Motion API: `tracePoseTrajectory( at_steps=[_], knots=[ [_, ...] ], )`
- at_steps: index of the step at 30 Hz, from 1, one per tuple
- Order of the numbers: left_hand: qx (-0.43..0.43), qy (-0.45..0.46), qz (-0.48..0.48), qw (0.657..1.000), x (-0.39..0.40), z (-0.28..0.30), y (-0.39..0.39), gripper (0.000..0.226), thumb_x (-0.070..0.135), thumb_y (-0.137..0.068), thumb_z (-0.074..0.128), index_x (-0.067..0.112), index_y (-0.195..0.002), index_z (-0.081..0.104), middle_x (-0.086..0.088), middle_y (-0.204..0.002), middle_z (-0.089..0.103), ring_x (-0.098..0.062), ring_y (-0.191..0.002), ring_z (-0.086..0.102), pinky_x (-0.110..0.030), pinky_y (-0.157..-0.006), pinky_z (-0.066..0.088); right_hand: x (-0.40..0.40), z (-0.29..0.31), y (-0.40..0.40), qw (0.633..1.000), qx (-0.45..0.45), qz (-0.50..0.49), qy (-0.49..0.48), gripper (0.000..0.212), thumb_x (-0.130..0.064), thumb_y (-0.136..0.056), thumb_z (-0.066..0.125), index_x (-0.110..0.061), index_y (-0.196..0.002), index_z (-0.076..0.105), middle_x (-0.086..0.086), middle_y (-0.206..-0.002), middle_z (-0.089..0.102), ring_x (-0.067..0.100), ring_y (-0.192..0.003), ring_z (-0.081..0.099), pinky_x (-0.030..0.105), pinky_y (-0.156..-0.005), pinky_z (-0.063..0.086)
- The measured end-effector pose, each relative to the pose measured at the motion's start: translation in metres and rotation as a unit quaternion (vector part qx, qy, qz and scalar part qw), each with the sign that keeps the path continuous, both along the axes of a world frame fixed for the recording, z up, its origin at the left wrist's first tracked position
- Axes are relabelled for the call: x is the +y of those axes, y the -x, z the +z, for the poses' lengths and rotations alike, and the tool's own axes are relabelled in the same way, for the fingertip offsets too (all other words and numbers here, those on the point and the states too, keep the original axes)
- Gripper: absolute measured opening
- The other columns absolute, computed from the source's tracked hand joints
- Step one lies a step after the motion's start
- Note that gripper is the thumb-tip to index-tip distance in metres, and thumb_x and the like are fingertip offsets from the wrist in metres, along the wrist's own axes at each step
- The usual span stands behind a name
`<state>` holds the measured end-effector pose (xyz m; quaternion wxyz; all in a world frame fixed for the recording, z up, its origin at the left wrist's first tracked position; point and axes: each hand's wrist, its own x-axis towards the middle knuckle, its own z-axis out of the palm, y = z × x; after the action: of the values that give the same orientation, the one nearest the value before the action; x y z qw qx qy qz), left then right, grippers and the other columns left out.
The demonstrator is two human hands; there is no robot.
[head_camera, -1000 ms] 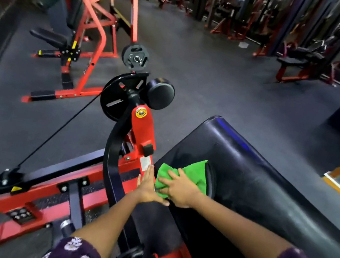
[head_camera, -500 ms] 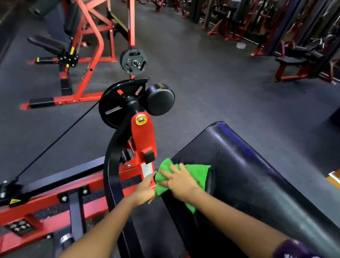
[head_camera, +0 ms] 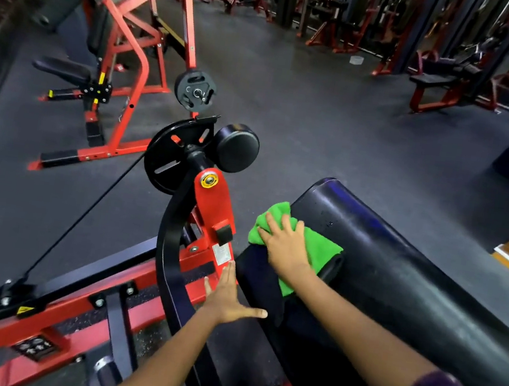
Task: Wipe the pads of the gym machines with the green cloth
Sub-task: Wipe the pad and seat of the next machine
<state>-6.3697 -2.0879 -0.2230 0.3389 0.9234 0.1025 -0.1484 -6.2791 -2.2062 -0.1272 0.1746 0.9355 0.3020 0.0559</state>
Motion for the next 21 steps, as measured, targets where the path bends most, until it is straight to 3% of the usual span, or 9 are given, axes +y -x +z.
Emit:
tracePoseTrajectory(
  at_steps=[3,6,12,16,18,21],
  knots=[
    [0.009,-0.015,0.004,1.000,-0.001,0.004,-0.001,0.141,0.074,-0.055,0.071,0.010,-0.149,-0.012,-0.003,-0.159,-0.009,-0.015,-0.146,-0.007,-0.050,-0.110,-0.018,0.008,-0.025,0.030,0.996,0.059,0.060,0.036,0.052,-0.031,-0.099,0.039,-0.024,-0.148,0.024,0.008,-0.159,0.005,0.038,-0.141,0.013,0.060,-0.107,0.019],
    [0.026,-0.031,-0.003,0.999,-0.002,0.008,-0.008,0.138,0.074,-0.058,0.070,0.007,-0.149,-0.010,-0.005,-0.159,-0.009,-0.018,-0.145,-0.012,-0.050,-0.111,-0.017,-0.010,-0.021,0.026,0.988,0.064,0.131,0.059,0.053,-0.021,-0.098,0.040,-0.030,-0.148,0.026,0.004,-0.160,0.005,0.036,-0.141,0.014,0.059,-0.106,0.020],
    [-0.029,0.027,0.006,0.999,-0.019,0.038,-0.032,0.120,0.065,-0.072,0.066,0.004,-0.150,-0.004,-0.006,-0.159,-0.001,-0.018,-0.146,-0.001,-0.043,-0.117,-0.007,-0.027,0.040,-0.028,0.991,-0.021,-0.084,-0.099,0.054,-0.016,-0.096,0.039,-0.031,-0.147,0.028,0.004,-0.159,0.006,0.036,-0.141,0.015,0.053,-0.106,0.021],
    [-0.055,0.041,0.019,0.997,-0.032,0.051,-0.057,0.128,0.076,-0.052,0.066,0.001,-0.144,0.017,-0.017,-0.150,0.024,-0.026,-0.140,0.021,-0.042,-0.115,0.019,-0.029,0.021,-0.005,0.998,0.027,0.062,0.011,0.059,-0.021,-0.094,0.044,-0.031,-0.148,0.024,0.006,-0.159,0.004,0.037,-0.141,0.013,0.058,-0.107,0.018],
    [-0.061,0.032,0.001,0.998,-0.037,0.061,-0.068,0.128,0.075,-0.057,0.067,0.001,-0.146,0.013,-0.016,-0.153,0.018,-0.026,-0.143,0.016,-0.042,-0.117,0.014,-0.044,0.032,-0.018,0.999,0.008,0.043,-0.008,0.059,-0.022,-0.094,0.045,-0.034,-0.148,0.025,0.003,-0.159,0.007,0.035,-0.141,0.015,0.055,-0.107,0.019],
    [-0.071,0.041,-0.010,0.997,-0.043,0.069,-0.081,0.116,0.061,-0.075,0.066,0.004,-0.149,-0.001,-0.008,-0.159,0.002,-0.021,-0.146,0.003,-0.039,-0.119,0.001,-0.059,0.063,-0.047,0.987,-0.036,-0.109,-0.112,0.056,-0.023,-0.095,0.044,-0.036,-0.146,0.027,0.001,-0.159,0.011,0.035,-0.139,0.020,0.052,-0.105,0.023]
  ],
)
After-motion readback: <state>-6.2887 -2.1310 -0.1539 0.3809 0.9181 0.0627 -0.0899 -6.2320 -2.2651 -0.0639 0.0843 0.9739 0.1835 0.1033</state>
